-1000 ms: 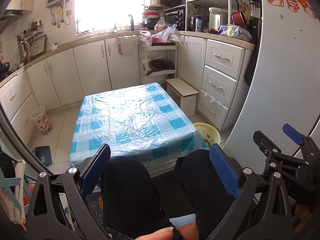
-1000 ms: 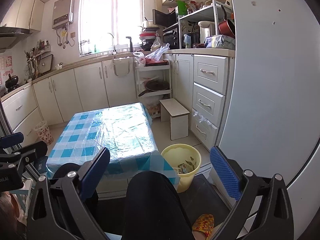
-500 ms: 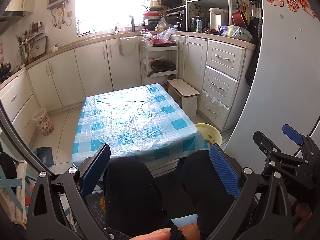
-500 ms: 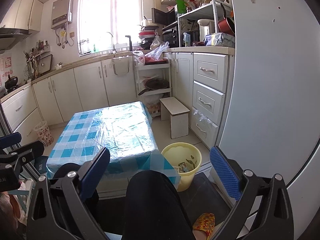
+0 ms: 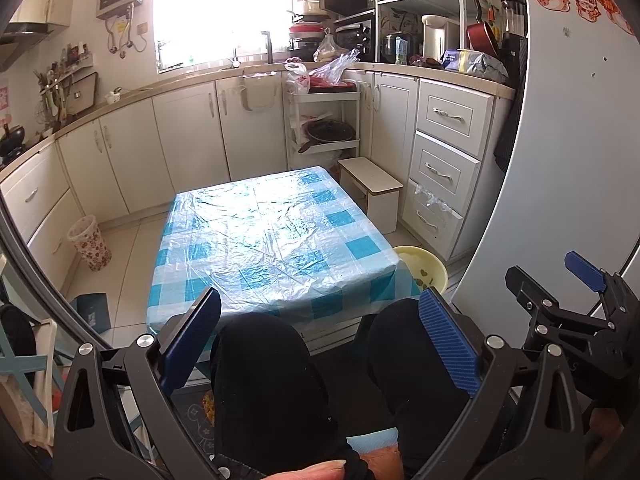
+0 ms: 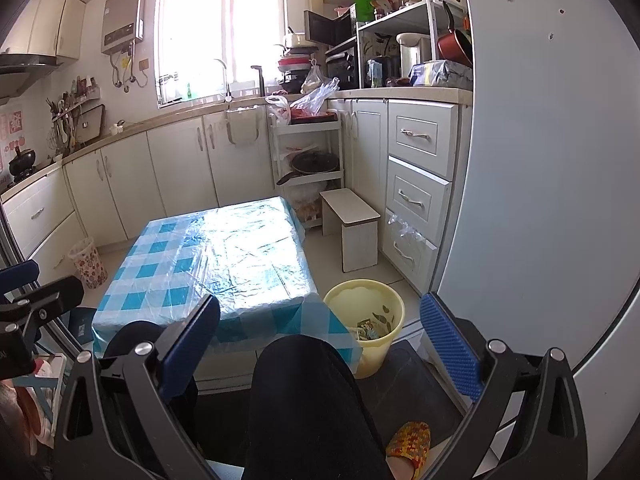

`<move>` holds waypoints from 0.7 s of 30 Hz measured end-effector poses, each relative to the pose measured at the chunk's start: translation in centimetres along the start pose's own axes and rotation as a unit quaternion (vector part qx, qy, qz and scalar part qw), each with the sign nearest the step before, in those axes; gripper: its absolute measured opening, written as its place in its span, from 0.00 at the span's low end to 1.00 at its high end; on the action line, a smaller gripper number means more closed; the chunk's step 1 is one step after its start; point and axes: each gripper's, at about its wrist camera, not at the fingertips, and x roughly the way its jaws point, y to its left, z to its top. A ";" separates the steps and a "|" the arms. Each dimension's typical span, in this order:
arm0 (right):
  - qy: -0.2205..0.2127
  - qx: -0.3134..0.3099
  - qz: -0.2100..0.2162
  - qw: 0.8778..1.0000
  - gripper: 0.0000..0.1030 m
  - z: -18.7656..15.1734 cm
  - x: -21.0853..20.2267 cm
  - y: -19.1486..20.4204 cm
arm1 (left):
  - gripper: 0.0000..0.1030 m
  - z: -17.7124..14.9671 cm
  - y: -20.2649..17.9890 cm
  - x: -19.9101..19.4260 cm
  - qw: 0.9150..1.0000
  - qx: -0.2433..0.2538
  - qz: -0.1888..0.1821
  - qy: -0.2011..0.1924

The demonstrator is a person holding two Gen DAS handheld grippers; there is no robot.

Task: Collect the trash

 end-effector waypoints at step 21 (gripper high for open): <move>0.004 -0.002 0.000 1.000 0.93 -0.2 0.2 0.1 | 0.93 -0.5 0.3 0.2 1.000 -0.001 0.001 0.003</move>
